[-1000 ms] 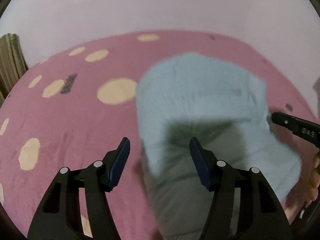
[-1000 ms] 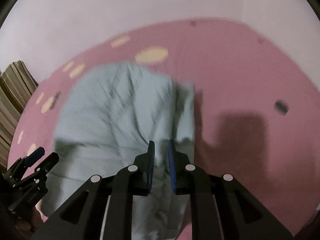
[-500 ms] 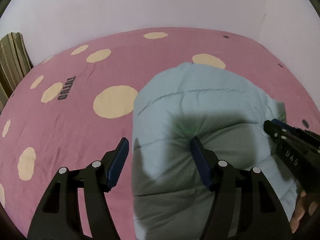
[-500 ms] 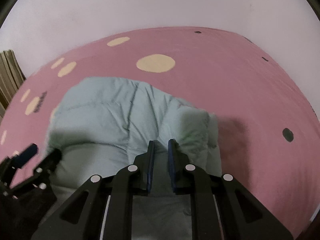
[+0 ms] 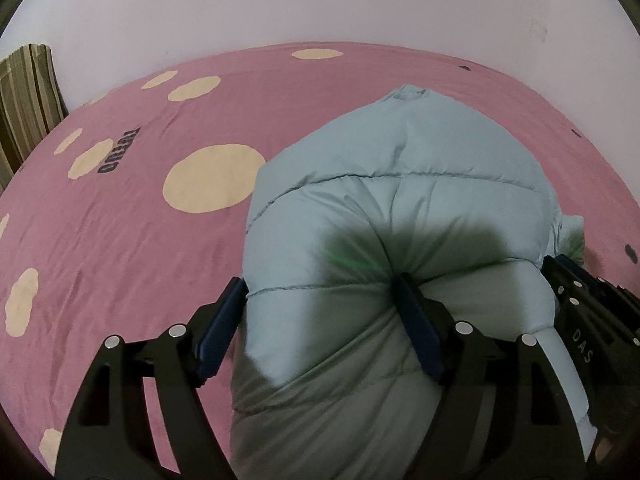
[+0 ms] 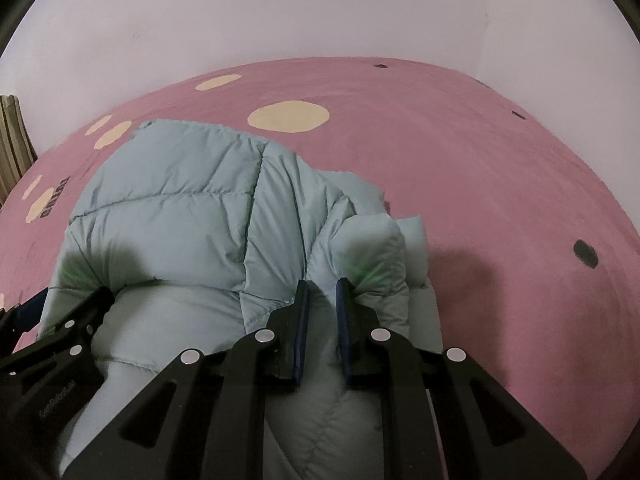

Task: Fold large clothes

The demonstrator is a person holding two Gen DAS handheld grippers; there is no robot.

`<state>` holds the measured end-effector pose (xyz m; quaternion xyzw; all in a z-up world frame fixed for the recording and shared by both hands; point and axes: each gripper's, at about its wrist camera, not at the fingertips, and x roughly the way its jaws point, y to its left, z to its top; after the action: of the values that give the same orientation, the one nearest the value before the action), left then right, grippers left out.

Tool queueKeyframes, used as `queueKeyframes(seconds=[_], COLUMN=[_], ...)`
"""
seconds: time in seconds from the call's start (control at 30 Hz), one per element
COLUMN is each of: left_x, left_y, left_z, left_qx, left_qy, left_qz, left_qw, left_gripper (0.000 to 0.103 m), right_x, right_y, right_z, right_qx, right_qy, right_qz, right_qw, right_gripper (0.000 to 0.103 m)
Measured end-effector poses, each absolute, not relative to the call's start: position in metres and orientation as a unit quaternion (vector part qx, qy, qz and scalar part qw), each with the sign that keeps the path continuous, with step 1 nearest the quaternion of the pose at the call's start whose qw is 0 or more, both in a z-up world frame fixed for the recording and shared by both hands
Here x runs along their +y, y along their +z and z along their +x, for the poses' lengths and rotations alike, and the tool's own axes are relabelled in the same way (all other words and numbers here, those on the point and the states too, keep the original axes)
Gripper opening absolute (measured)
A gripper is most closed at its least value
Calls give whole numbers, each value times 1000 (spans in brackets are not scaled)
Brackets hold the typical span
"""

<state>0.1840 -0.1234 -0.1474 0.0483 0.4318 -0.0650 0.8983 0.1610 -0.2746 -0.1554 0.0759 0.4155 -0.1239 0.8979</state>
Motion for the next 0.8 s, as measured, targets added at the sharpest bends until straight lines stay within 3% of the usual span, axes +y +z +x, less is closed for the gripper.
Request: queueKeyframes(seconds=[0.8], left_x=[-122], left_y=[-164], left_z=[199], left_qx=[459], left_qy=[-75], left_qz=[39], left_qw=[885], left_gripper=[79], right_x=[-277], right_y=[-167], right_z=[172], right_qx=[436], right_qy=[-128], right_qz=[75], right_qw=[887], right_gripper=[14])
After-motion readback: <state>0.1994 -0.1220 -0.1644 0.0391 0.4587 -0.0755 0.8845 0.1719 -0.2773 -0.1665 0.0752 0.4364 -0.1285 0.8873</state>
